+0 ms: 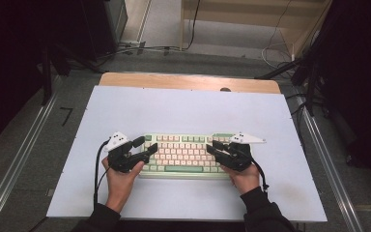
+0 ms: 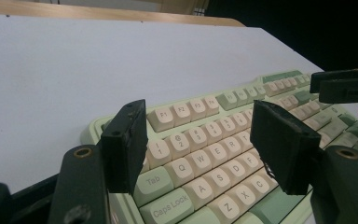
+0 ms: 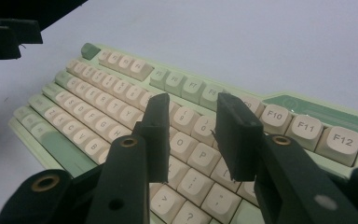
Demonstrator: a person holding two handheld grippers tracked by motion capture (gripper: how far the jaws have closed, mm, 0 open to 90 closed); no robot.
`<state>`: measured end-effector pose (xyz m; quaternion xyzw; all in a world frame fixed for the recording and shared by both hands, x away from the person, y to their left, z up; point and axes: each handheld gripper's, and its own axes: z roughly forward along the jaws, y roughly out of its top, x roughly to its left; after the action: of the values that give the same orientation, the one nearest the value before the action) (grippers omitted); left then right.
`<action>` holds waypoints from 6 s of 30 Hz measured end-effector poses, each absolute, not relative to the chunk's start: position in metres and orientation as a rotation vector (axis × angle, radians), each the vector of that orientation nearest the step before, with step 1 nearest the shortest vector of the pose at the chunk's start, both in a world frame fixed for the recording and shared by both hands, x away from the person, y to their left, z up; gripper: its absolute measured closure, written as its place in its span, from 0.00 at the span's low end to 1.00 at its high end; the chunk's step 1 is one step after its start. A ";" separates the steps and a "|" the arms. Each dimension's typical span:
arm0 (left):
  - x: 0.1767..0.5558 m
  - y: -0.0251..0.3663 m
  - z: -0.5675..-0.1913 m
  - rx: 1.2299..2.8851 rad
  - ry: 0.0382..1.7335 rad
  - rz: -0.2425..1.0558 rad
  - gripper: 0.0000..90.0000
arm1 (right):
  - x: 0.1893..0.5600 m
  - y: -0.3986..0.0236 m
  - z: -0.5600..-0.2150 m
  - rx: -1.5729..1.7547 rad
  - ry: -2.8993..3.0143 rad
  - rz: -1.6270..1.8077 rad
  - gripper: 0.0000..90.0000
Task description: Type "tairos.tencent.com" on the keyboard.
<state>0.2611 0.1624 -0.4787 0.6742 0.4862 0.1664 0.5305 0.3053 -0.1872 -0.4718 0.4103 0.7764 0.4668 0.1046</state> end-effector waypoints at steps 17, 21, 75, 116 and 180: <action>0.260 0.164 -0.480 1.603 1.178 0.382 0.42 | 0.312 -0.176 -0.475 1.178 2.346 1.363 0.97; 0.260 0.164 -0.481 1.601 1.183 0.383 0.42 | 0.314 -0.172 -0.478 1.172 2.359 1.343 0.97; 0.258 0.166 -0.483 1.607 1.191 0.391 0.42 | 0.299 -0.182 -0.454 1.153 2.324 1.400 0.33; 0.255 0.166 -0.483 1.599 1.191 0.417 0.42 | 0.282 -0.148 -0.481 0.989 2.511 1.287 0.97; 0.249 0.180 -0.480 1.570 1.209 0.405 0.40 | 0.295 -0.196 -0.466 1.206 2.341 1.392 0.19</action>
<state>0.2490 0.1801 -0.4796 0.6578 0.5065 0.1698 0.5309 0.2954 -0.1955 -0.4662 0.4036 0.7833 0.4658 0.0815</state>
